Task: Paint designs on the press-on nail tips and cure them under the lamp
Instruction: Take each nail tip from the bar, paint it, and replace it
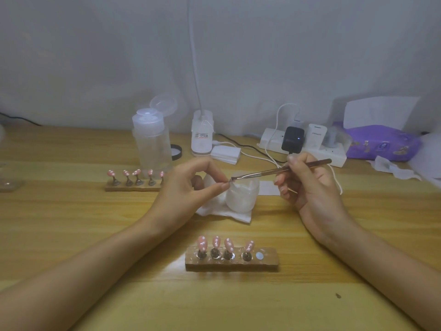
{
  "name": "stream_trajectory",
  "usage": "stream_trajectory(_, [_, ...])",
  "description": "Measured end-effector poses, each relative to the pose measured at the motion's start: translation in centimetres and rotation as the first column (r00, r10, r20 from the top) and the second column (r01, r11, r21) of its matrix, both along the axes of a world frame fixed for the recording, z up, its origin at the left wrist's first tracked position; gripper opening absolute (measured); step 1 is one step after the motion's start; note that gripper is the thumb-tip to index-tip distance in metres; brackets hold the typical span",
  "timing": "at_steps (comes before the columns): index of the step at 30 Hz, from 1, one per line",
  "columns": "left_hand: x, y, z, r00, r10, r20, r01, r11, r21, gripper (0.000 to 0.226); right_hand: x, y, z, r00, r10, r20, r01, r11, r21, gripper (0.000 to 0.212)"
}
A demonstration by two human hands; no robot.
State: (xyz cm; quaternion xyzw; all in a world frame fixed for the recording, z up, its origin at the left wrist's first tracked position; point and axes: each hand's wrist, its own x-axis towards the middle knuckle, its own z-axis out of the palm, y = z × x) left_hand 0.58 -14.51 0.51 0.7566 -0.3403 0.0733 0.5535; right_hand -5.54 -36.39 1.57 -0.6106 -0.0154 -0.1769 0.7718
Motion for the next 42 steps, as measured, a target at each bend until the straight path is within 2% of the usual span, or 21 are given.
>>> stream_trajectory(2, [-0.01,-0.03,-0.01,1.000,0.003,0.001,-0.003,1.000,-0.005,0.013,-0.02,-0.03,-0.07,0.999,-0.035,-0.013,0.035,0.999,-0.033,0.023])
stream_trajectory(5, [-0.07,-0.04,0.01,1.000,0.000,0.005,0.000,1.000,-0.001,0.014,0.02,-0.17,-0.13,0.995,-0.090,-0.032,0.090,0.996,0.018,0.023])
stream_trajectory(7, [-0.07,-0.02,0.02,1.000,-0.005,0.004,0.005,1.000,-0.004,0.014,-0.04,-0.14,-0.06,0.998,-0.066,-0.008,0.066,0.997,0.045,0.020])
stream_trajectory(10, [-0.01,0.02,-0.01,1.000,-0.007,0.011,0.007,1.000,0.001,0.013,-0.17,0.16,0.08,1.000,-0.008,0.027,0.009,0.999,-0.032,0.020])
stream_trajectory(12, [0.02,0.04,-0.05,1.000,-0.008,0.008,0.008,1.000,-0.003,0.013,-0.18,0.17,0.02,0.999,-0.027,0.018,0.028,0.998,-0.051,0.019])
stream_trajectory(17, [0.03,-0.05,-0.07,1.000,-0.009,0.010,0.009,1.000,-0.003,0.015,-0.08,-0.02,-0.05,0.998,-0.063,0.015,0.063,0.998,0.016,0.020])
stream_trajectory(21, [0.11,-0.08,-0.11,1.000,-0.005,0.009,0.005,1.000,-0.007,0.015,-0.12,0.23,-0.02,0.999,-0.029,0.031,0.030,0.999,-0.035,0.019])
stream_trajectory(25, [0.05,-0.11,-0.11,1.000,-0.007,0.002,0.007,1.000,-0.009,0.014,0.04,-0.05,-0.17,0.998,-0.069,0.013,0.069,0.998,0.003,0.020])
stream_trajectory(29, [0.04,-0.07,-0.09,1.000,-0.007,0.001,0.007,1.000,-0.006,0.013,-0.07,0.17,-0.14,0.999,-0.012,0.053,0.015,0.999,-0.040,0.020])
stream_trajectory(33, [-0.07,-0.08,-0.01,1.000,-0.007,-0.009,0.007,1.000,-0.010,0.014,0.06,-0.02,-0.32,0.997,-0.080,0.020,0.081,0.996,-0.026,0.021])
stream_trajectory(38, [-0.10,-0.06,0.01,1.000,-0.002,-0.025,0.002,1.000,-0.002,0.015,-0.10,0.17,-0.11,0.996,-0.031,0.078,0.035,0.998,-0.044,0.019])
stream_trajectory(42, [-0.17,-0.10,0.04,0.999,-0.001,-0.053,0.000,1.000,-0.007,0.015,-0.05,0.01,-0.27,0.995,-0.089,0.051,0.092,0.994,-0.051,0.021])
